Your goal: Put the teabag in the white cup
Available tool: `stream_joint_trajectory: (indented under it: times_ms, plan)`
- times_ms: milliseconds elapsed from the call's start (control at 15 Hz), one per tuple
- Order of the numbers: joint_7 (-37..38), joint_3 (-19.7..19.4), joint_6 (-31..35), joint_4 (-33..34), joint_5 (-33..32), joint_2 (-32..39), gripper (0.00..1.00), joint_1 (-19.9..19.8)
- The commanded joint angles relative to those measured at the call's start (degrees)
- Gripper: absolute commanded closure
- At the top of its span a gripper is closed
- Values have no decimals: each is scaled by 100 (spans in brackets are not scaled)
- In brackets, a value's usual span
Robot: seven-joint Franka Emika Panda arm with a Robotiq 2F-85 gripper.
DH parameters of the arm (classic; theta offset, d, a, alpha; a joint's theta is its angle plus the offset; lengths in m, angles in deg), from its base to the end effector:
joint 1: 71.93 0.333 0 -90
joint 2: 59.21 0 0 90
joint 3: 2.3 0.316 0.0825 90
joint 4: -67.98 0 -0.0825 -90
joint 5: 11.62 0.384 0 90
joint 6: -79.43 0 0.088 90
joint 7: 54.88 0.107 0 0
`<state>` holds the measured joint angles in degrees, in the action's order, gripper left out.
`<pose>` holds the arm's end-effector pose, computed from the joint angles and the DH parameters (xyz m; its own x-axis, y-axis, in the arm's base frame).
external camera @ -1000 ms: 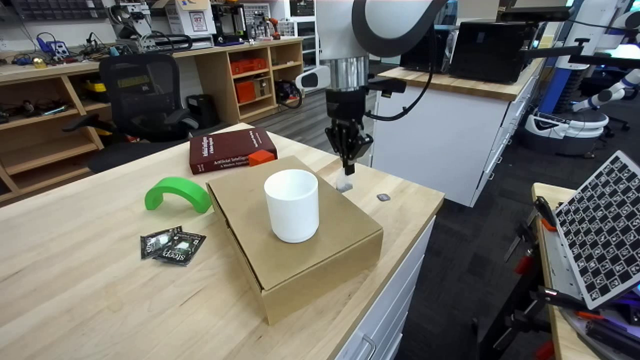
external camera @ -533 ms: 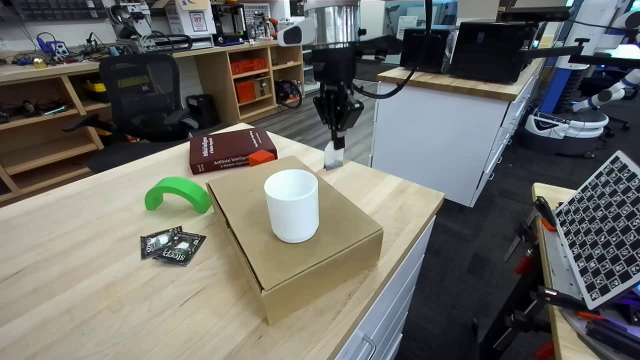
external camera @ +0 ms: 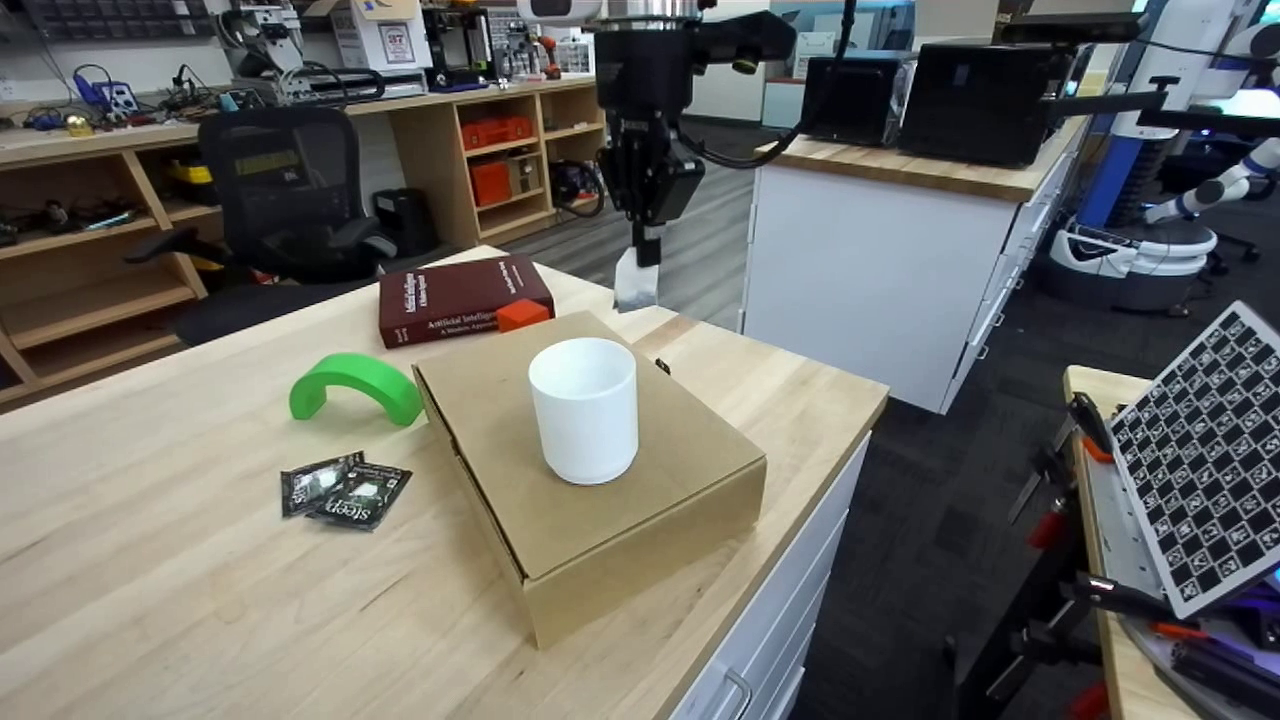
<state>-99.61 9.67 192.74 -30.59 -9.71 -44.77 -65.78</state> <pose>0.6034 0.1895 0.4411 0.4743 0.8780 0.0648 0.8803 -0.4717 -0.0518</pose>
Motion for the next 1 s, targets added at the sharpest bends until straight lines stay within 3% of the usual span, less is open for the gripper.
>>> stream_joint_trajectory:
  times_ms: [0, 933]
  plan:
    - [105, 10, -140, 85, 21, -63, 99, 71]
    - [26, 285, -109, 113, 316, -169, 99, 163]
